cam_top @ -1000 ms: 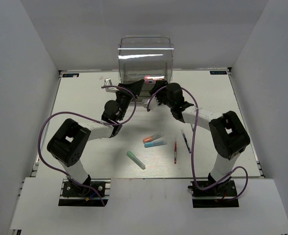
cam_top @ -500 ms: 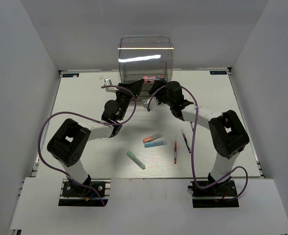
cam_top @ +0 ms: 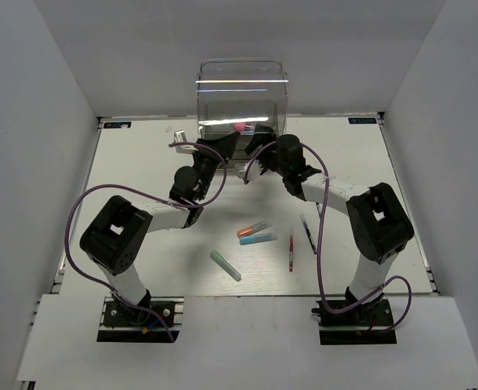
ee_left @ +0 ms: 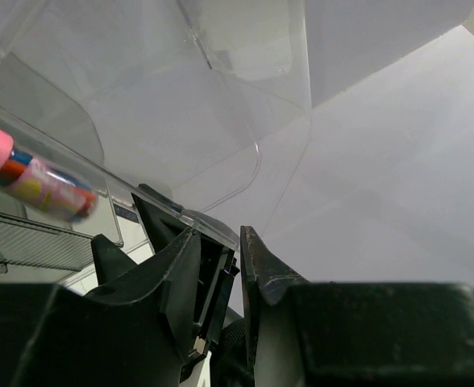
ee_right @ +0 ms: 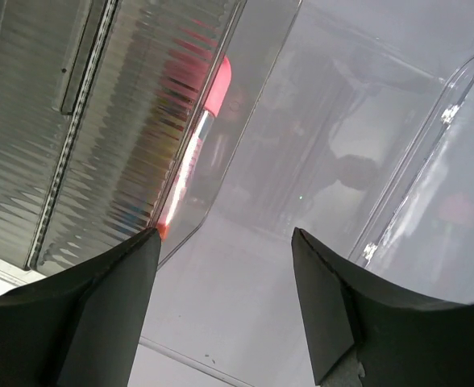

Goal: Sort the stationery into containers
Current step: Place the stationery in the drawer, then close the drawer in the storage box.

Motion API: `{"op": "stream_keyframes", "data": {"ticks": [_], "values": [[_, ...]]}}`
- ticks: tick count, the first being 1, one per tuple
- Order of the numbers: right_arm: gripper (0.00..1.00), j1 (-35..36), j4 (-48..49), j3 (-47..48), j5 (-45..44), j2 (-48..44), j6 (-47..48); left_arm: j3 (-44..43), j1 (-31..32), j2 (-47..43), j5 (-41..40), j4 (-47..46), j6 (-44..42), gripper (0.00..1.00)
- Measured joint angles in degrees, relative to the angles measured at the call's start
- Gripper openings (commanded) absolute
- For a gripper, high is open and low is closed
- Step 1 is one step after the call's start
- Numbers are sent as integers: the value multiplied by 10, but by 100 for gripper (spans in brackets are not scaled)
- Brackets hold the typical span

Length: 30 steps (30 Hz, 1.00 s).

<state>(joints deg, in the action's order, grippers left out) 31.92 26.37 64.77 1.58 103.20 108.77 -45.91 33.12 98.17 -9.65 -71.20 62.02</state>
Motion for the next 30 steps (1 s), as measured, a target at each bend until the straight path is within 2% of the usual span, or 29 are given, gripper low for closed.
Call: {"op": "stream_keyframes", "data": {"ticks": [6,9,11,12,13,14,15,16,22,23,25,26,27,28,30], "values": [[73,-1,1,-8,13,-5,-17,0,0,0,0,0,0,37],[66,-2,-18,-34,40,-21,-38,0,0,0,0,0,1,37],[52,-4,-42,-51,71,-41,-57,0,0,0,0,0,2,37],[41,-4,-62,-59,88,-55,-68,0,0,0,0,-1,2,37],[29,-5,-80,-66,104,-71,-77,0,0,0,0,0,2,37],[11,-7,-103,-70,124,-87,-87,0,0,0,0,-1,4,37],[4,-8,-127,-73,143,-106,-98,0,0,0,0,0,4,37],[0,-9,-146,-75,160,-124,-108,0,0,0,0,0,5,37],[0,-9,-229,-112,235,-207,-200,17,0,0,-5,-4,10,39],[1,-9,-232,-127,239,-217,-225,25,0,0,-7,-4,13,43],[33,-9,-235,-162,241,-232,-280,38,0,0,-12,2,19,49],[50,-10,-235,-177,237,-237,-312,46,0,-1,-14,8,23,51],[86,-10,-234,-196,227,-243,-345,54,0,-2,-16,16,27,55],[90,-10,-235,-203,222,-245,-370,61,0,-3,-17,26,30,57],[90,-12,-228,-225,202,-254,-423,75,0,-6,-18,50,40,59]]}}
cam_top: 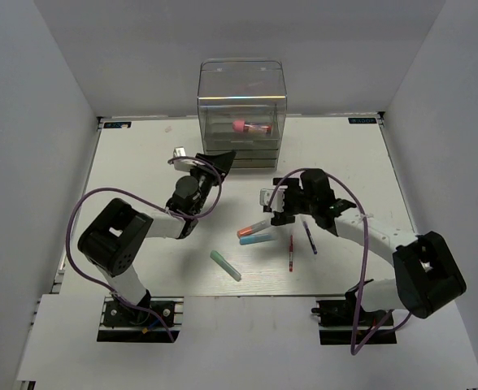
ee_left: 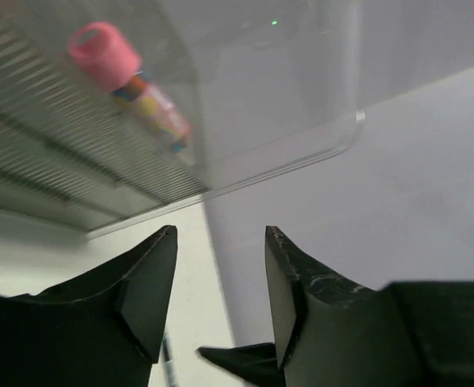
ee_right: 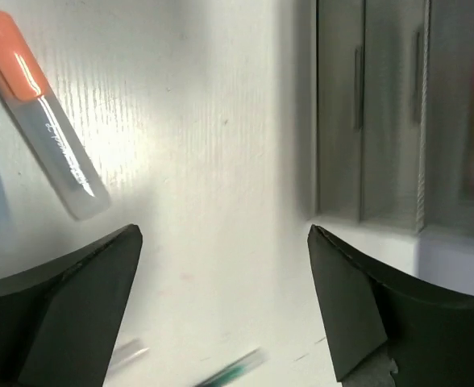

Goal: Sort the stationery into containers
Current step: Close the drawer in the storage box.

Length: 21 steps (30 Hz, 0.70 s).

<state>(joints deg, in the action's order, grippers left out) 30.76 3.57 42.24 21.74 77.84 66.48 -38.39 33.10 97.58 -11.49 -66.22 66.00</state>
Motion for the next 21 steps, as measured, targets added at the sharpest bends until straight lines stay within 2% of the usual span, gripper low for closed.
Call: {"op": "stream_keyframes", "data": {"ticks": [5,6,7,8,10,15,21], "values": [[88,-18,43,-70,-47,-49,-150,19,1,-5,-12,63,12,61],[78,-23,48,-80,-54,-60,-175,19,1,-5,-13,68,13,61],[45,-29,53,-87,-59,-70,-203,16,1,-1,-14,75,16,60],[29,-34,56,-91,-65,-77,-229,9,1,7,-16,78,18,58],[5,-45,64,-91,-72,-86,-287,-14,1,34,-16,81,26,51],[3,-70,73,-92,-75,-108,-381,-47,2,103,-30,82,46,42],[5,-89,81,-107,-75,-132,-423,-66,2,155,-59,83,63,42]]}}
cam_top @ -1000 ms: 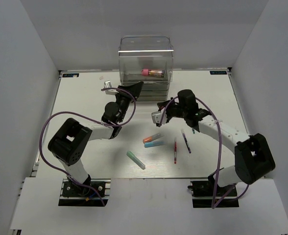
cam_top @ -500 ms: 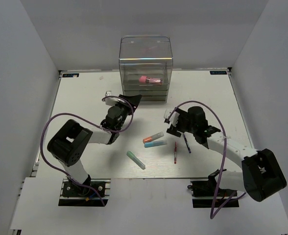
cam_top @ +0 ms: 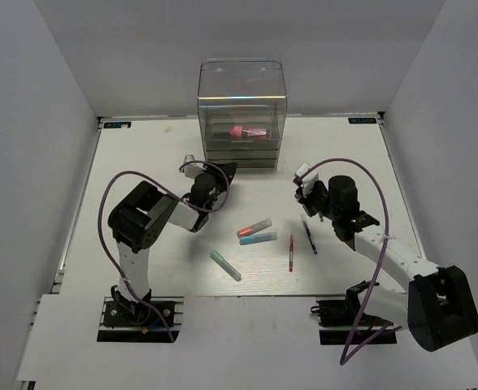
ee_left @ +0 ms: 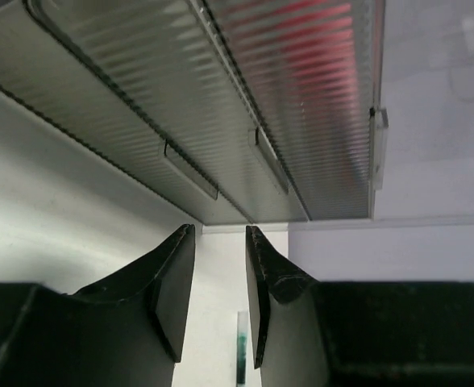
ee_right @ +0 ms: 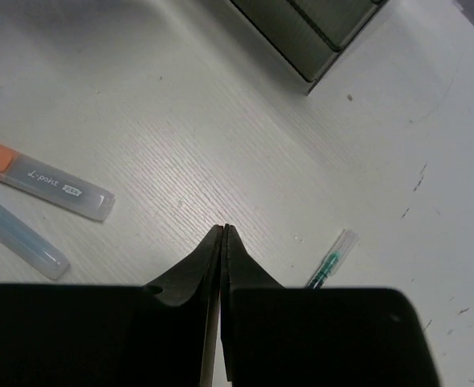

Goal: Sort the stationery into containers
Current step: Close the drawer in the storage box, then open the drawer in the storage box.

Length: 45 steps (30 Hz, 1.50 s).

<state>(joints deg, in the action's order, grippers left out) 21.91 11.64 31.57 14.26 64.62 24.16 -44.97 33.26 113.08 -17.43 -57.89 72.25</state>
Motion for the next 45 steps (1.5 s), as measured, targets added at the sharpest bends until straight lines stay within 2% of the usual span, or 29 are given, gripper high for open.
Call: {"op": "stream_keyframes", "data": {"ticks": [11,25,28,42,45], "values": [[6,-23,4,-33,1,-5,-16,-42,-1,37,-15,-42,8,45],[6,-40,5,-35,7,-19,-16,-108,-9,85,-17,-43,9,46],[6,-42,6,-41,9,-24,-15,-113,-9,86,-22,-44,9,42],[6,-43,5,-51,13,-24,-13,-96,-9,103,-31,-92,33,3],[13,-43,4,-51,15,-24,-12,-77,-7,103,-30,-116,38,1]]}}
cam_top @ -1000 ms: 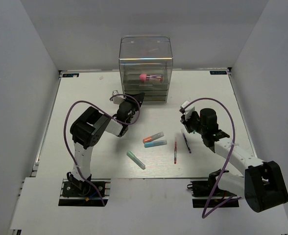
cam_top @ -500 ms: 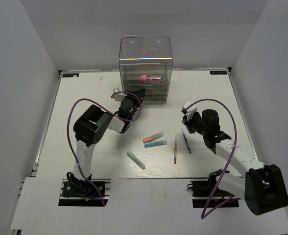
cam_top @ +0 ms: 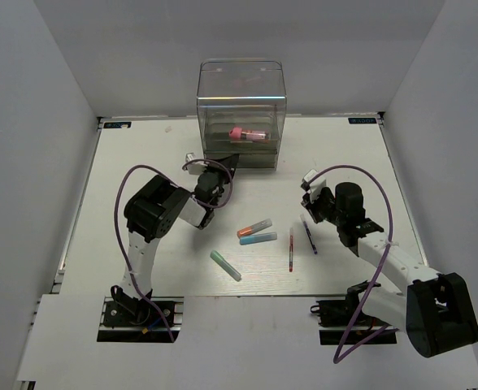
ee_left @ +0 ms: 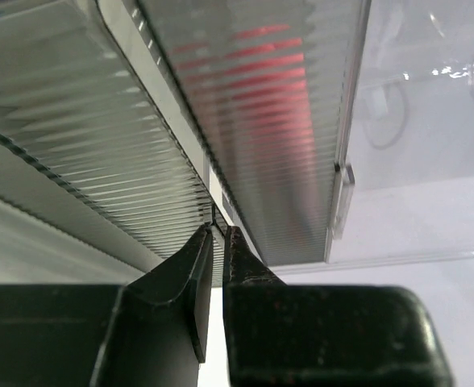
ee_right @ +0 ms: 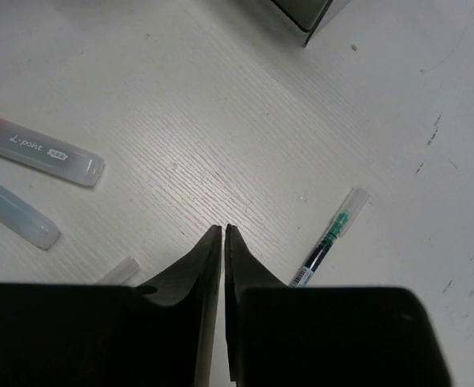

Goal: Sort the stationery into containers
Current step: Open the drawer in the storage box.

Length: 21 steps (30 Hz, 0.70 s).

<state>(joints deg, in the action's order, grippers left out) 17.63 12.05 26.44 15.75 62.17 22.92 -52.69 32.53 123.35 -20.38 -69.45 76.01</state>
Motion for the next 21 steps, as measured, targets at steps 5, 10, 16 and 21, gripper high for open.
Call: {"op": "stream_keyframes", "data": {"ticks": [5,10,16,21], "values": [[49,0,-5,0,2,0,-3,45,7,-6,9,-53,4,0],[60,-1,-11,0,-7,4,-16,96,18,-24,17,-86,7,8],[64,-6,-25,27,-24,45,-48,119,21,-47,22,-66,5,45],[64,-15,-26,63,-70,83,-75,124,21,-70,31,-30,6,65]]}}
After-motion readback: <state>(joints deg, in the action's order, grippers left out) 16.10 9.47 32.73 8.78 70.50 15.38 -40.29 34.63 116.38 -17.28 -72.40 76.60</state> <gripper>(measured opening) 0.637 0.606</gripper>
